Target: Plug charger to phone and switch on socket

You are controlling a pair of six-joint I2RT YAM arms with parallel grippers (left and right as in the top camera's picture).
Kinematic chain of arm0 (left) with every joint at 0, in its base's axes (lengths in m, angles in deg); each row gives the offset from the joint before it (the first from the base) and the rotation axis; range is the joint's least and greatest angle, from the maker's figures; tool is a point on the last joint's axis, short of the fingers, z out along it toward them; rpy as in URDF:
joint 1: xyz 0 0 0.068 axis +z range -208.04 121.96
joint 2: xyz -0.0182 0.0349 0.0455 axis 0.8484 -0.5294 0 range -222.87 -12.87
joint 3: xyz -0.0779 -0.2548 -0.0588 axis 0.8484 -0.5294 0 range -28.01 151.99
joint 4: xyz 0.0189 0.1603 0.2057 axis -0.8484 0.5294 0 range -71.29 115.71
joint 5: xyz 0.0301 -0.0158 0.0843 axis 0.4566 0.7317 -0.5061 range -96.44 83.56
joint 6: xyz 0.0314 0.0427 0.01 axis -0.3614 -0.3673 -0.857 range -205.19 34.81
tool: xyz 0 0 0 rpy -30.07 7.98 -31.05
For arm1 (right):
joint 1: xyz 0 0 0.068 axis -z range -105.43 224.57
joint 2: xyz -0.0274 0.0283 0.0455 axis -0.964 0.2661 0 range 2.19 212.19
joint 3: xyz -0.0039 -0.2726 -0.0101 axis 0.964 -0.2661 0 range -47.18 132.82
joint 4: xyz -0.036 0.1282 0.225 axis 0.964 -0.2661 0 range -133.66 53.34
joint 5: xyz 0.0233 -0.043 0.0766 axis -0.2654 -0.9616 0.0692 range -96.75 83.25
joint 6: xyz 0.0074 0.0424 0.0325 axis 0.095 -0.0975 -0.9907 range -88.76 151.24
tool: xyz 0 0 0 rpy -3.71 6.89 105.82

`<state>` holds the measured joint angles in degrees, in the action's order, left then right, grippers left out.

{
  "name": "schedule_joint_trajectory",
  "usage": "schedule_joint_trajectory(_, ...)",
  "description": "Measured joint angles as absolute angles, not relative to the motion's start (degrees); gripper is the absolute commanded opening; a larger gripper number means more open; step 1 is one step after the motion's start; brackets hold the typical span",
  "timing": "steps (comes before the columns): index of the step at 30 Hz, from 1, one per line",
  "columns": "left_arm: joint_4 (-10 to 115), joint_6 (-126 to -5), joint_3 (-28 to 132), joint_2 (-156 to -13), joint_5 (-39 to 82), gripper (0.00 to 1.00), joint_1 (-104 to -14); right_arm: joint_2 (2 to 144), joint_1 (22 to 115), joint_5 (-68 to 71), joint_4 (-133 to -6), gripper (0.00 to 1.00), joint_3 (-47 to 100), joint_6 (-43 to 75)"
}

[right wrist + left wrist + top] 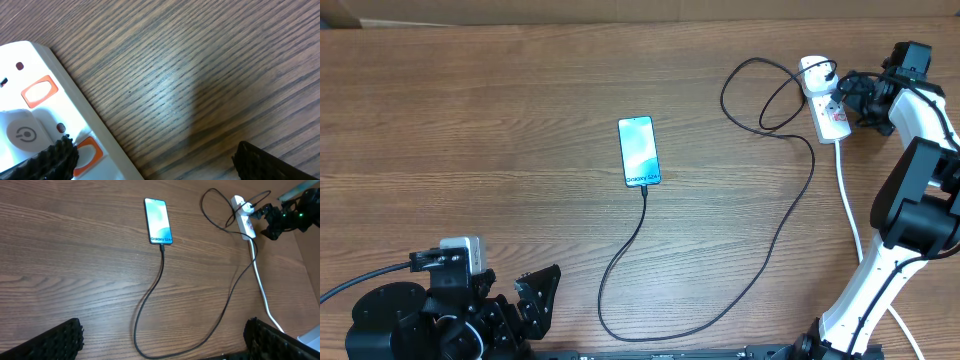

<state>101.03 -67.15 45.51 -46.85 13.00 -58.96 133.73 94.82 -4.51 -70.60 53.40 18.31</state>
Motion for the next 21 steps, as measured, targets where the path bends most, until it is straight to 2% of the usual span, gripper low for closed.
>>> schedule_joint_trajectory(21,101.03,-67.15,45.51,-46.85,13.0,1.0,-58.96,133.71,95.19,-2.69,-72.08,1.0,53.35,20.13)
